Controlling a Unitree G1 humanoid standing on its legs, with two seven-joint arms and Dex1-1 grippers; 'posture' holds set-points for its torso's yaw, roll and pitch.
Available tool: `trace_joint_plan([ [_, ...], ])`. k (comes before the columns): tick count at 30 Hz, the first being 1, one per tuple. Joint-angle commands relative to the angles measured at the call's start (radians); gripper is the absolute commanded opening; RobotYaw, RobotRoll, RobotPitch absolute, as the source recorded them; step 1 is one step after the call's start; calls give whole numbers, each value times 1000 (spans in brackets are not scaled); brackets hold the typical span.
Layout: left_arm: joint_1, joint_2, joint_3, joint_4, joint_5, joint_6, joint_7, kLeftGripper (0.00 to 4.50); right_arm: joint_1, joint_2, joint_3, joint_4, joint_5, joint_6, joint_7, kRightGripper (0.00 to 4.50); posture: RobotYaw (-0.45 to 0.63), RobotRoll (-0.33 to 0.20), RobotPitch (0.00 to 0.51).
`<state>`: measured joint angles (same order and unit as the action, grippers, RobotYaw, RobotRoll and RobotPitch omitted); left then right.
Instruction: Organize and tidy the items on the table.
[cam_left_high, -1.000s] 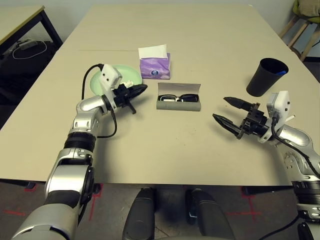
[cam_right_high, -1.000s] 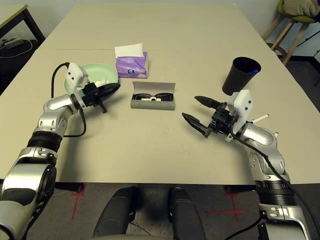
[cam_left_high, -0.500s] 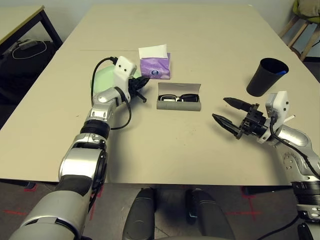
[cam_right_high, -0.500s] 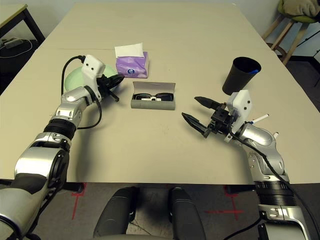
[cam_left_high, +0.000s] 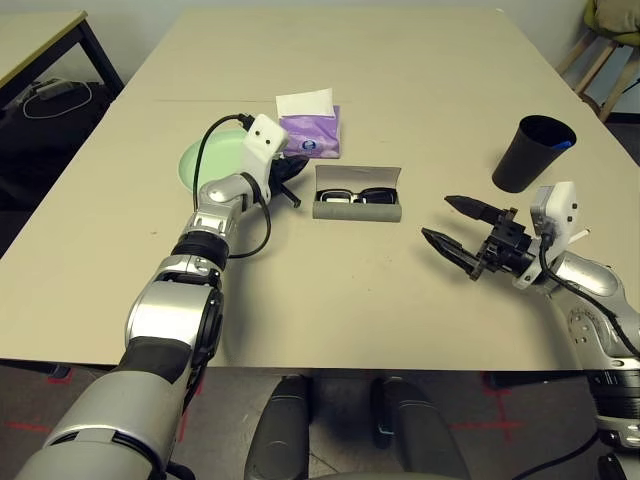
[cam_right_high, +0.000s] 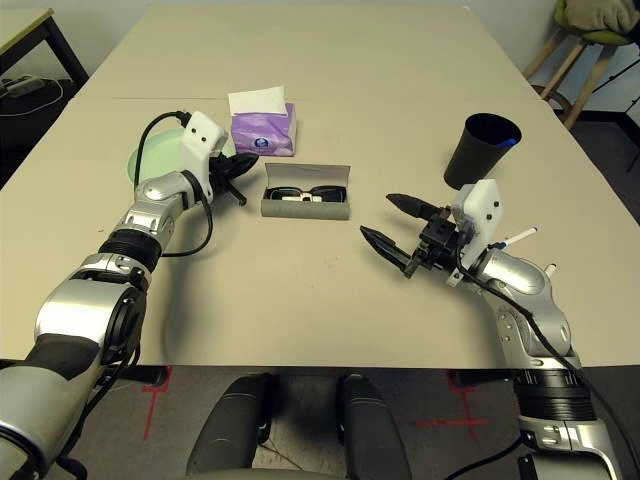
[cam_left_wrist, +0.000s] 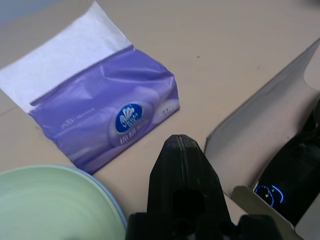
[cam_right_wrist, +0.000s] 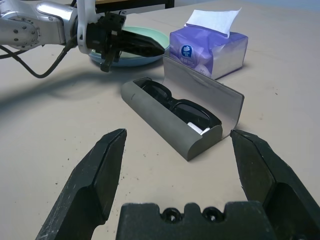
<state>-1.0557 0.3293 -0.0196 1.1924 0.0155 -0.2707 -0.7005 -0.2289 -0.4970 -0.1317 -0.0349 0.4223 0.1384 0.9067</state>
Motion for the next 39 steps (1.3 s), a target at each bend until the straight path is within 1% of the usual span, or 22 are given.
trace_joint_plan([
  [1,-25,-11,-14,21,27,-13,-8,19,10,-10,-6,-15,10,7,-5,4500,76,0,150],
  [10,-35,-38,-12,24,38,-28,-37,19,14,-14,-4,-49,15,26,-23,4500,69,0,145],
  [16,-29,-45,-10,16,32,-33,-89,19,10,-14,-5,-57,16,37,-31,4500,68,0,144],
  [21,-11,-36,-18,5,33,-20,-160,19,-1,-14,-5,-60,18,42,-36,4500,70,0,145],
  [28,35,-8,-47,-38,37,11,-324,19,-12,-12,-4,-47,14,35,-33,4500,75,0,144],
  [32,69,10,-65,-85,28,58,-424,19,-16,-10,-3,-38,13,29,-29,4500,82,0,142],
  [35,88,18,-67,-119,25,81,-448,19,-18,-9,-2,-30,11,24,-26,4500,83,0,141],
  [39,90,21,-40,-143,3,94,-431,19,-20,-8,-2,-10,9,12,-17,4500,89,0,139],
])
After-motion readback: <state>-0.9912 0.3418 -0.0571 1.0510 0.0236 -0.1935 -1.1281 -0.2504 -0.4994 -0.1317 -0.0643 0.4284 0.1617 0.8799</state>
